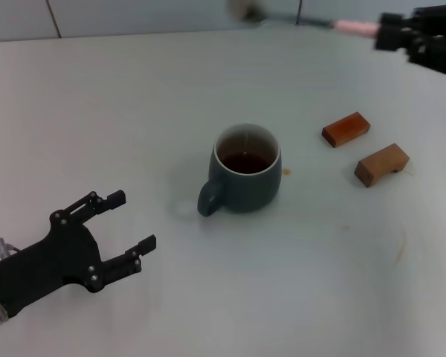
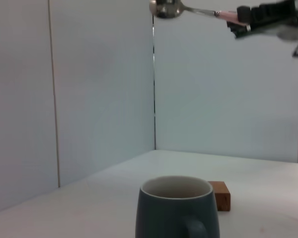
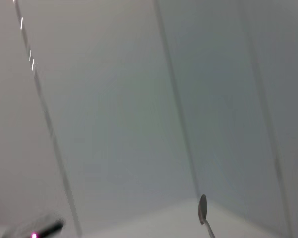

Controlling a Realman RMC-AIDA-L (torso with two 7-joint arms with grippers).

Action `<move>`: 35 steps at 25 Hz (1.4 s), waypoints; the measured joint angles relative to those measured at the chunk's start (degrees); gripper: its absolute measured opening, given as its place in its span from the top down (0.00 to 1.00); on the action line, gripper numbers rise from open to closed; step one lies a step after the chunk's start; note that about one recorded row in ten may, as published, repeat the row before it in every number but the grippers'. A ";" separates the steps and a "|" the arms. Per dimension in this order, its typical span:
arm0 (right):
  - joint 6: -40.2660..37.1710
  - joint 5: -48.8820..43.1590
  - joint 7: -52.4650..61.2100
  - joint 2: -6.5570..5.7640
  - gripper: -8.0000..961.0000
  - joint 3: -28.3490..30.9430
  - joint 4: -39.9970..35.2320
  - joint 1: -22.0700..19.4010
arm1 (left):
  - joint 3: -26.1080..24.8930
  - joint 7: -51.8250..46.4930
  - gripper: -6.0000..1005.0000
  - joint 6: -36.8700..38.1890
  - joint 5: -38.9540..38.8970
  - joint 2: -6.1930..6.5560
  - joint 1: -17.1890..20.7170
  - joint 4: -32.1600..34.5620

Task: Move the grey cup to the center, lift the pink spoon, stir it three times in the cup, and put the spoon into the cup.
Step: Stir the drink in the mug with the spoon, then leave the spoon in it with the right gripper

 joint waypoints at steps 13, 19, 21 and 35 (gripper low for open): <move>-2.30 -23.56 25.90 -0.98 0.87 -27.93 -24.87 14.05 | 0.56 0.00 0.19 -0.54 0.17 -0.03 -0.17 -0.13; -3.61 -34.39 26.94 -0.95 0.87 -30.93 -23.85 21.37 | 0.55 -0.01 0.19 -0.48 0.17 0.00 -0.16 -0.25; -3.49 -36.37 27.00 -0.82 0.87 -31.97 -22.64 23.15 | 0.54 -0.07 0.19 -0.44 0.16 0.00 -0.13 -0.27; 6.26 -39.65 26.72 1.03 0.87 -43.78 -8.92 27.38 | 0.55 -0.38 0.19 -0.85 0.16 -0.09 -0.04 -0.27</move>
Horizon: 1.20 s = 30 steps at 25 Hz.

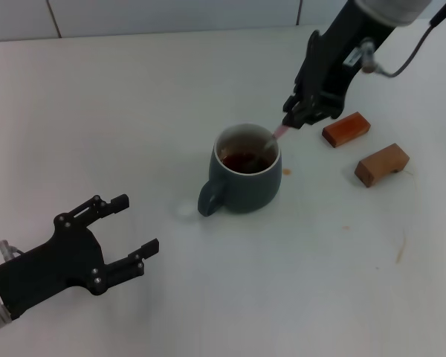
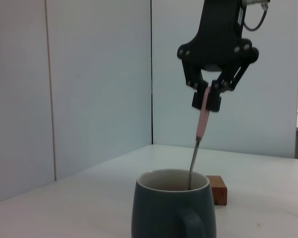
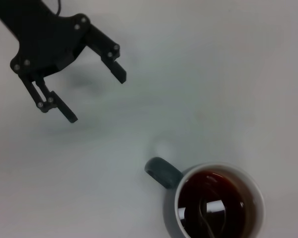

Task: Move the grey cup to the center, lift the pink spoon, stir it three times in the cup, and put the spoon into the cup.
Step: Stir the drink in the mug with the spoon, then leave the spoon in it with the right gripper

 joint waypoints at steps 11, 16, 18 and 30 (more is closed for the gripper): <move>5.42 -1.21 -0.15 0.88 0.87 -4.36 5.55 1.37 | 0.00 -0.18 0.19 -0.22 0.00 0.00 -0.04 -0.06; 7.53 -2.44 0.38 0.89 0.87 -4.29 5.54 1.53 | 0.00 -0.17 0.19 -0.22 0.00 0.00 0.01 -0.09; 7.58 -3.68 0.88 0.93 0.87 -4.42 5.52 1.74 | 0.00 -0.17 0.19 -0.22 0.00 0.01 0.05 -0.09; 5.66 -1.25 0.71 1.00 0.87 -4.43 5.42 3.21 | 0.00 -0.16 0.19 -0.10 0.00 0.01 0.13 -0.08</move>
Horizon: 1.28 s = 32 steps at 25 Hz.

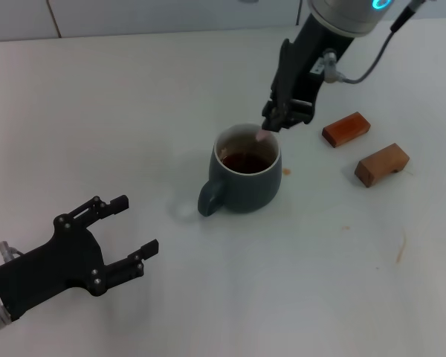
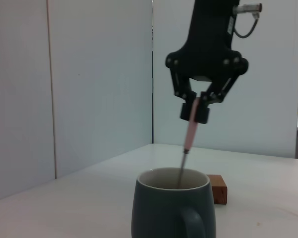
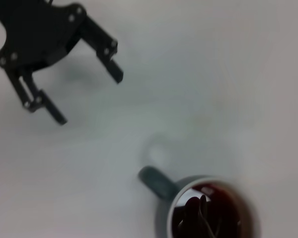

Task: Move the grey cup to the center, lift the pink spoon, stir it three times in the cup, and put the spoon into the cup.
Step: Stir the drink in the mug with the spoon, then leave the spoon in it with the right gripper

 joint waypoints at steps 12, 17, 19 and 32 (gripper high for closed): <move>0.33 -4.49 0.63 -0.02 0.87 -0.06 1.21 1.18 | 0.01 0.01 0.19 0.22 0.00 0.09 -0.05 0.08; -3.04 -1.40 0.11 0.04 0.87 0.17 0.98 1.68 | 0.00 0.01 0.19 0.28 0.00 0.09 0.02 0.11; -3.28 -0.38 -0.09 0.03 0.87 0.23 0.91 1.70 | 0.00 0.01 0.19 0.35 0.00 0.11 0.07 0.15; 1.59 -3.56 0.43 0.02 0.87 0.02 0.92 1.60 | 0.00 -0.07 0.19 0.37 0.00 0.10 0.02 0.10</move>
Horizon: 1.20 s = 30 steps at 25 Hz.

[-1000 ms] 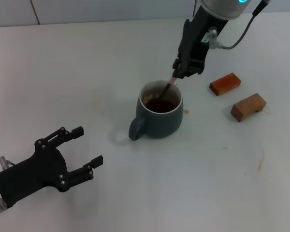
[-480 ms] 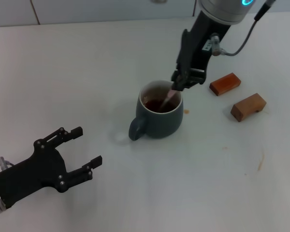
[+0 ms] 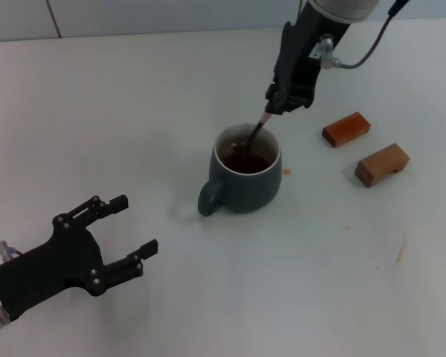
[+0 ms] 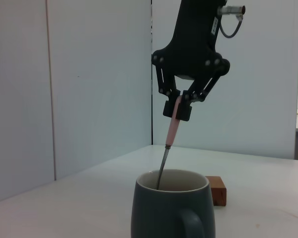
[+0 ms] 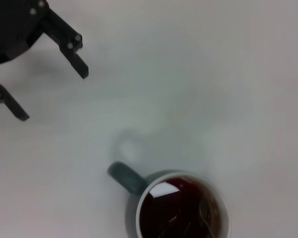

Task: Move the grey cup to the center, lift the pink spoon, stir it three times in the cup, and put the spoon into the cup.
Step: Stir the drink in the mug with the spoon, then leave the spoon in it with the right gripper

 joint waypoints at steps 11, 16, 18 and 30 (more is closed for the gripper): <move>-4.54 3.84 -1.31 -0.06 0.87 0.60 -0.57 -0.47 | 0.00 -0.01 0.19 -0.01 0.00 0.01 0.05 0.16; -1.38 3.51 -1.02 -0.06 0.87 0.24 0.06 -0.57 | 0.00 -0.01 0.19 0.03 0.00 0.04 0.15 0.16; -0.71 2.00 -0.38 -0.02 0.87 -0.08 0.37 -0.56 | 0.00 -0.01 0.19 0.04 0.00 0.05 0.21 0.18; -3.24 3.27 0.46 0.15 0.87 -0.67 -0.74 -1.70 | 0.00 -0.01 0.19 0.19 0.00 0.08 0.49 0.20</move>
